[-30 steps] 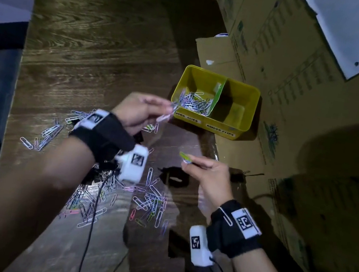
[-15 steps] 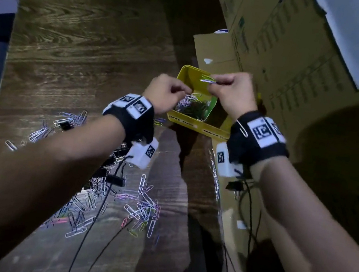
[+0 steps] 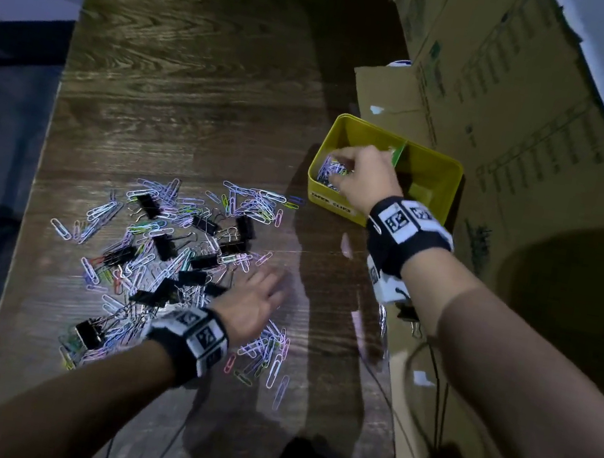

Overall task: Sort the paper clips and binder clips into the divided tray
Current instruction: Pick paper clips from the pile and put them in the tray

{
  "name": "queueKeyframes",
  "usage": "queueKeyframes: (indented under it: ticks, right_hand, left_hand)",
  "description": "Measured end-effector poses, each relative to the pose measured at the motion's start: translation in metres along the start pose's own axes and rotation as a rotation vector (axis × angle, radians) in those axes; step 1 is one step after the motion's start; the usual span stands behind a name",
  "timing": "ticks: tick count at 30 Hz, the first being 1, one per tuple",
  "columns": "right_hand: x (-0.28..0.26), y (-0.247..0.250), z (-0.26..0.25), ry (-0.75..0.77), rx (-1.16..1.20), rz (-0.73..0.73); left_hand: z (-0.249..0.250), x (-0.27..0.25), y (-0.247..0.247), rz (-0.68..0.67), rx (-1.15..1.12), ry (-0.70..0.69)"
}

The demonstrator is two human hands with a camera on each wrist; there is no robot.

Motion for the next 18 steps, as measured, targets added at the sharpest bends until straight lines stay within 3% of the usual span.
queueKeyframes:
  ticks: [3,6,8,11,13,18]
  right_hand:
    - [-0.041,-0.005,-0.022,0.179,0.131,0.085]
    - [-0.090,-0.041,-0.024,0.207,0.251,-0.022]
    - [-0.125,-0.083,-0.010,0.098,0.221,-0.278]
    - [-0.193,-0.154,0.026,-0.070,-0.020,-0.780]
    - [-0.229,-0.186,0.037,-0.077,-0.119,-0.953]
    - [-0.227,-0.201,0.033,-0.107,-0.038,-0.672]
  left_hand:
    - [0.020,-0.031,-0.008,0.072,-0.004,-0.038]
    - [0.025,-0.059,-0.026,0.024,-0.056,-0.030]
    - [0.020,-0.072,-0.027,0.071,-0.056,-0.020]
    - [0.002,-0.088,-0.020,0.167,-0.052,0.076]
    - [-0.009,-0.096,-0.023,0.153,-0.057,0.174]
    - [0.009,-0.092,-0.029,0.121,-0.161,0.119]
Point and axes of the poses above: each hand's wrist, its own x-axis towards the middle knuckle, its own y-axis out of the back of the hand, z = x × y, the point moved 9 cm from there along x, towards the middle knuckle, and after that the axes turned 1 degree about -x, right-handed, at the moved point
